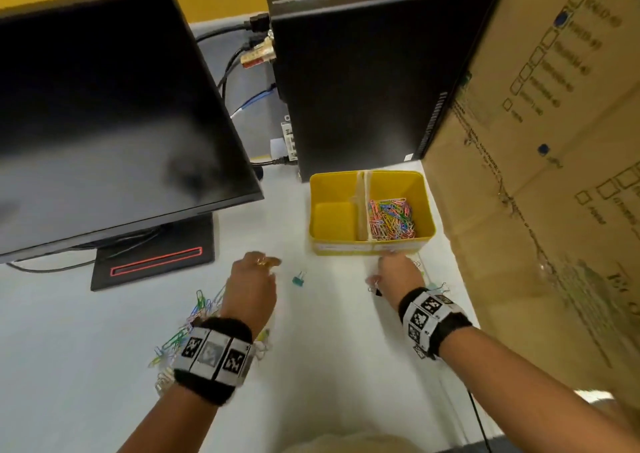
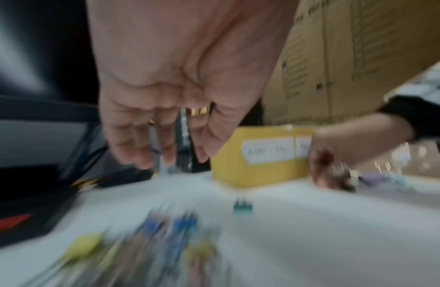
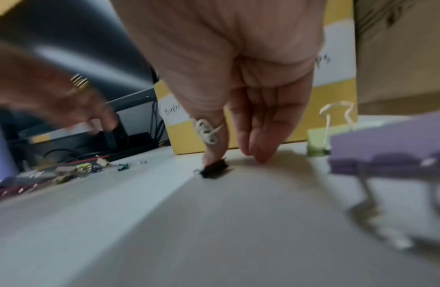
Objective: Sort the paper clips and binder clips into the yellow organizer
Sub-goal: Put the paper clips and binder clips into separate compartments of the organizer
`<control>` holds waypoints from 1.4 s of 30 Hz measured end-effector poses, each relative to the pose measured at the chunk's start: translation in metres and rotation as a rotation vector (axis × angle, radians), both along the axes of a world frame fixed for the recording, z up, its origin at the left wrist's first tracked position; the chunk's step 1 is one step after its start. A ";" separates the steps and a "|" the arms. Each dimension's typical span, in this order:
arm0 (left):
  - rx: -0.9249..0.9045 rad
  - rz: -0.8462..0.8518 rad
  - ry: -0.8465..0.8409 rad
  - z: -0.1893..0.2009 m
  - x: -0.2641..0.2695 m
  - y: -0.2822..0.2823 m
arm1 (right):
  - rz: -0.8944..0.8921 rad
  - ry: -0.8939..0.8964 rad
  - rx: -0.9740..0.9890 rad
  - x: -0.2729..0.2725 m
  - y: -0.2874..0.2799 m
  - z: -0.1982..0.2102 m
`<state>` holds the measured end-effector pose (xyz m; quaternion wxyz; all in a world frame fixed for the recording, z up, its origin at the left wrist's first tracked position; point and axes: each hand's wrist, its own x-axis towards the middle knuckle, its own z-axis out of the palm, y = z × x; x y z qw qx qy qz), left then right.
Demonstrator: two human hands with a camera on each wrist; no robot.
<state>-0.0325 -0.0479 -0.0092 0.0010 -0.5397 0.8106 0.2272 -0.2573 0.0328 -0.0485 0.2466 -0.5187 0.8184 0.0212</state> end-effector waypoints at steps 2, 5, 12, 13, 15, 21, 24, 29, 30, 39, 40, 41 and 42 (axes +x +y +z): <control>0.145 0.041 -0.326 -0.022 0.034 0.018 | -0.103 -0.031 -0.017 0.008 -0.001 -0.006; 0.283 0.008 -0.461 -0.045 0.057 0.044 | -0.140 0.029 -0.023 0.017 0.003 -0.014; 0.266 -0.337 -0.430 -0.059 0.041 0.069 | 0.013 -0.106 -0.166 0.032 0.018 -0.006; 0.272 -0.356 -0.417 -0.059 0.037 0.070 | 0.046 -0.161 -0.263 0.033 0.019 0.001; 0.254 -0.378 -0.387 -0.054 0.033 0.070 | 0.060 -0.213 -0.542 0.027 0.018 0.019; 0.287 -0.482 -0.331 -0.048 0.034 0.066 | -0.134 -0.053 -0.836 -0.021 -0.022 0.053; 0.287 -0.422 -0.270 -0.045 0.042 0.065 | -0.094 -0.080 -0.588 -0.032 -0.031 0.049; 0.256 -0.334 -0.242 -0.049 0.065 0.066 | 0.152 -0.173 -0.776 0.024 -0.003 0.058; 0.254 -0.319 -0.231 -0.049 0.069 0.067 | 0.244 -0.240 -0.711 0.042 0.005 0.053; 0.126 -0.177 -0.169 -0.043 0.065 0.065 | 0.269 -0.259 -0.153 0.086 0.040 -0.012; 0.100 -0.165 -0.145 -0.041 0.062 0.062 | 0.276 -0.227 -0.148 0.084 0.040 -0.012; 0.079 -0.160 -0.124 -0.040 0.057 0.060 | 0.280 -0.192 -0.133 0.081 0.040 -0.011; 0.065 -0.163 -0.112 -0.039 0.054 0.057 | 0.275 -0.173 -0.115 0.078 0.041 -0.010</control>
